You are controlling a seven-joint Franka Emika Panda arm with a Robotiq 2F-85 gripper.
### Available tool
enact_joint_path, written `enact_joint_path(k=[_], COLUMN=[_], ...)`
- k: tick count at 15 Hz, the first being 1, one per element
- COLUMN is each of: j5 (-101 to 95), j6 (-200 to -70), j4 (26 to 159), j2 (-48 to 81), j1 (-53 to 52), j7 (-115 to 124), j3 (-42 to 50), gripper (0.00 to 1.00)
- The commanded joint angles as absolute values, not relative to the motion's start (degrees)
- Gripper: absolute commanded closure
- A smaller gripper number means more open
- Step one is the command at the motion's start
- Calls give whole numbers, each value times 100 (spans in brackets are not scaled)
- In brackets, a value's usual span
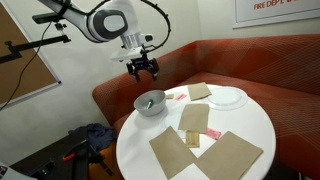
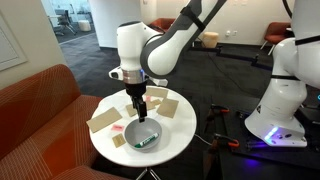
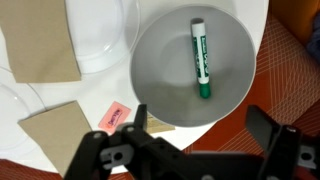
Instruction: Put the marker in the bowl
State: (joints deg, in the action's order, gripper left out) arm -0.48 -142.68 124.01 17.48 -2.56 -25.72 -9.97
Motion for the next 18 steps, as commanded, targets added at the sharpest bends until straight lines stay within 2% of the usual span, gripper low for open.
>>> enact_joint_path(k=[1,10,18], j5=[78,89,-37], j6=[-14173,-14198,-14251], j4=[12655,12797,12655], j2=[1230,739,922], j1=[-189,-281,-332], j7=[-2735,-2722,-2573], j3=[-1071,-995,-950], gripper=[0,0,0])
